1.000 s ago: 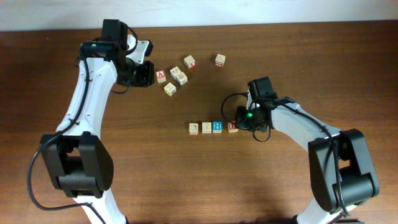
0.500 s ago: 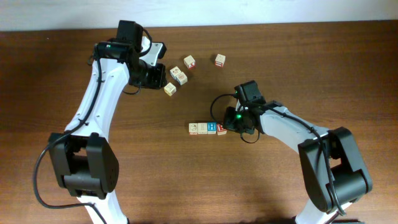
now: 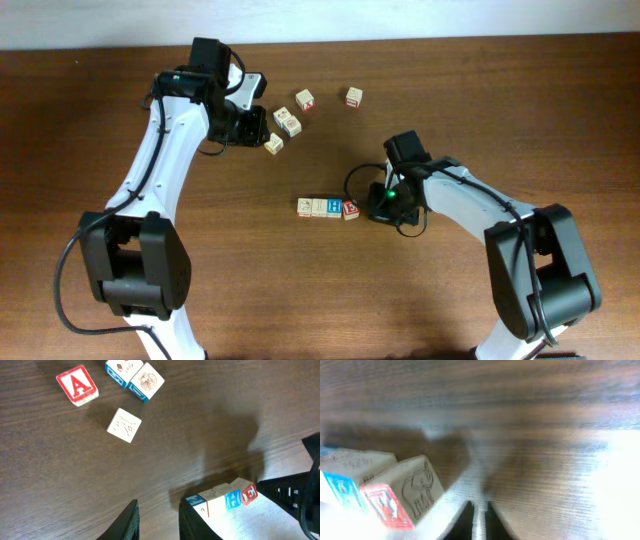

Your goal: Rotate 4 blocks

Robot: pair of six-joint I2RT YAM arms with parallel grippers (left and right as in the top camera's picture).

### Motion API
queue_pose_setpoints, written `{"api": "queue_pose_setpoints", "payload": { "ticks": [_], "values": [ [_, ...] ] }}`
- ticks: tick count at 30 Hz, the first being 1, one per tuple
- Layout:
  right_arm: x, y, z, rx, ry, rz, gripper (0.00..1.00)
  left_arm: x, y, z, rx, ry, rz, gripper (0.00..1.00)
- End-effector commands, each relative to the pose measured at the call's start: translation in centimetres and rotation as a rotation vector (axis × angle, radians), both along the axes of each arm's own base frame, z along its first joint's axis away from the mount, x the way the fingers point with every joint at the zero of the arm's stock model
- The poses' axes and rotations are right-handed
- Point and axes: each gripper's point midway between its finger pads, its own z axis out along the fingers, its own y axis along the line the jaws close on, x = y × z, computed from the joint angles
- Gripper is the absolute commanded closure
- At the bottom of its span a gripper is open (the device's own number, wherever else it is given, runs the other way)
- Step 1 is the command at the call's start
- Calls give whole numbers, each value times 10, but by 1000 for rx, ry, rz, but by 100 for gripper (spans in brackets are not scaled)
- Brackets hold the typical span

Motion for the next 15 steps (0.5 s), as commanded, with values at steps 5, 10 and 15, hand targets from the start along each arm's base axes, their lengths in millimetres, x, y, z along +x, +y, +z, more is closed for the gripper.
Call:
{"api": "queue_pose_setpoints", "payload": {
  "ticks": [5, 10, 15],
  "values": [
    [-1, 37, 9, 28, -99, 150, 96, -1, 1, -6, 3, 18, 11, 75],
    [1, 45, 11, 37, -123, 168, 96, -1, 2, -6, 8, 16, 13, 75],
    [3, 7, 34, 24, -99, 102, 96, 0, 3, -7, 17, 15, 16, 75]
  ]
}}
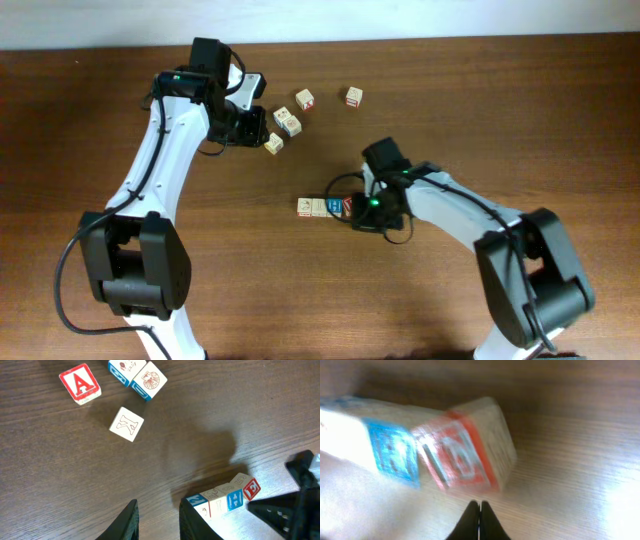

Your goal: Rotate 4 blocks

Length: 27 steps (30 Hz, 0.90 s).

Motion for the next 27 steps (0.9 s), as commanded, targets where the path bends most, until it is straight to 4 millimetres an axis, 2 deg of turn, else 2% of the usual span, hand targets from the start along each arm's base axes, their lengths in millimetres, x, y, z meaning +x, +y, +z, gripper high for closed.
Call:
{"api": "queue_pose_setpoints", "payload": {
  "ticks": [1, 2, 4, 6, 12, 17, 19, 21, 22, 23, 24, 25, 27],
  "values": [
    [27, -30, 29, 9, -93, -72, 96, 0, 1, -6, 7, 11, 9, 75],
    [40, -36, 27, 2, -132, -94, 96, 1, 1, -5, 6, 6, 9, 75],
    [53, -26, 18, 13, -177, -79, 96, 3, 1, -5, 5, -1, 10, 76],
    [50, -15, 5, 14, -164, -49, 96, 3, 1, -5, 5, -1, 10, 76],
    [44, 0, 6, 22, -167, -9, 96, 4, 1, -4, 4, -7, 10, 78],
    [44, 0, 6, 23, -169, -9, 96, 5, 1, -4, 4, -8, 10, 79],
    [58, -7, 23, 38, -199, -30, 96, 7, 5, -3, 28, -18, 18, 85],
    [74, -33, 57, 43, -246, -85, 96, 8, 11, 21, 37, -43, 31, 90],
    [79, -47, 78, 103, -280, -87, 96, -2, 21, 32, 85, -35, 51, 91],
    [76, -55, 84, 130, -276, -80, 96, -13, 26, 31, 108, 10, 74, 93],
    [71, -60, 88, 189, -275, -19, 96, -25, 28, 25, 117, 63, 77, 100],
    [60, -51, 89, 270, -299, 117, 96, -38, 30, 8, 124, 130, 88, 100],
    [50, -41, 70, 281, -267, 132, 96, -51, 7, -29, 7, 186, 49, 100]
  ]
}}
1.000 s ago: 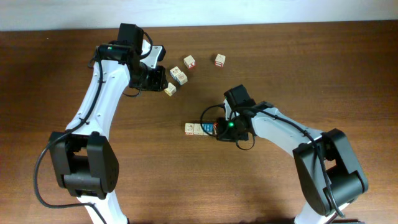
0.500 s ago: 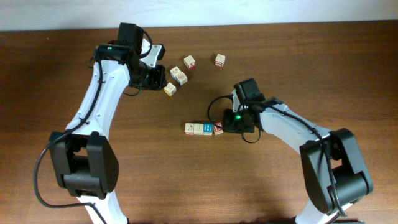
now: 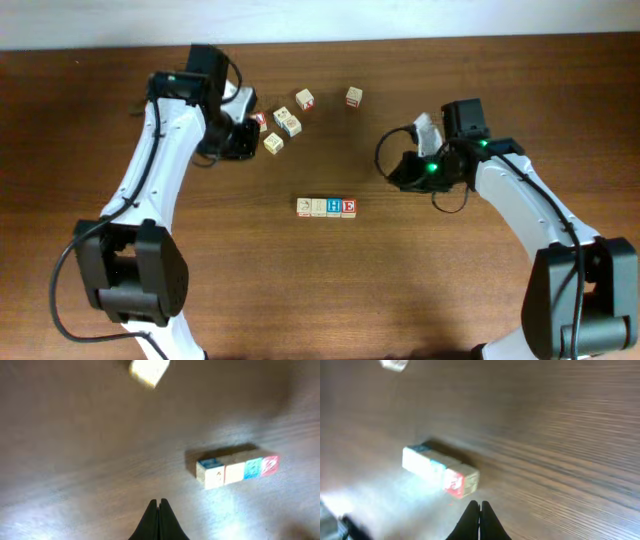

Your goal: Rotate 4 blocks

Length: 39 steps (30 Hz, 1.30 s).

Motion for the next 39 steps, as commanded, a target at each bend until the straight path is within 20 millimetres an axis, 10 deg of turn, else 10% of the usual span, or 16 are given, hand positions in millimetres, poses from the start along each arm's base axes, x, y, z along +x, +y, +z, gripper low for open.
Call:
{"api": "queue_pose_setpoints", "payload": {
  "ticks": [1, 4, 9, 39],
  "values": [
    [-15, 21, -20, 73, 25, 65, 96, -15, -32, -51, -189, 32, -8, 100],
    [-11, 14, -47, 75, 97, -120, 96, -28, -38, -94, -232, 34, 15, 100],
    [-22, 12, -64, 79, 104, -133, 96, -45, -56, -110, -306, 50, -22, 100],
    [-33, 49, -83, 0, 144, -167, 96, -59, -83, -113, -359, 110, -2, 100]
  ]
}}
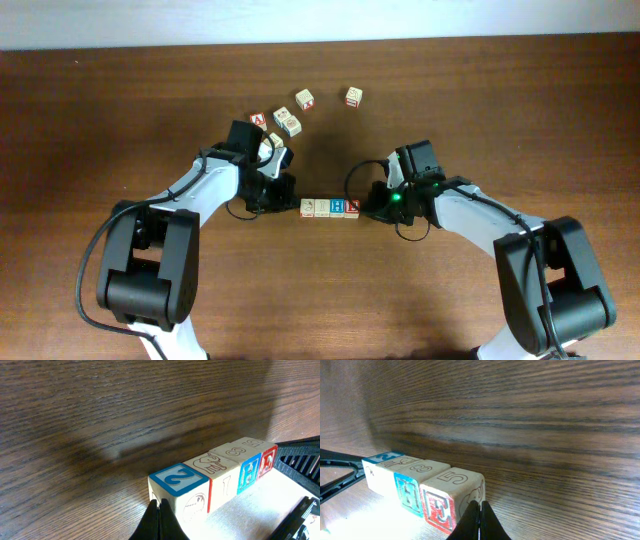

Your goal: Rotate 4 blocks

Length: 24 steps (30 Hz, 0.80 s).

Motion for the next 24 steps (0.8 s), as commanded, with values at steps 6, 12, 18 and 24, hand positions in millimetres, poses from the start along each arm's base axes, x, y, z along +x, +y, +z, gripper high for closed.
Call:
{"api": "queue_pose_setpoints", "payload": {
  "ticks": [6, 12, 18, 24],
  "values": [
    [-5, 12, 2, 38, -31, 80, 96, -4, -2, -1, -16, 15, -3, 100],
    [-6, 22, 8, 55, -68, 133, 96, -4, -2, -1, -16, 15, -3, 100],
    [-6, 25, 13, 56, -91, 151, 96, -5, -5, 0, -34, 19, -7, 100],
    [-6, 31, 21, 54, -123, 178, 96, -5, -5, 0, -34, 19, -7, 100]
  ]
}}
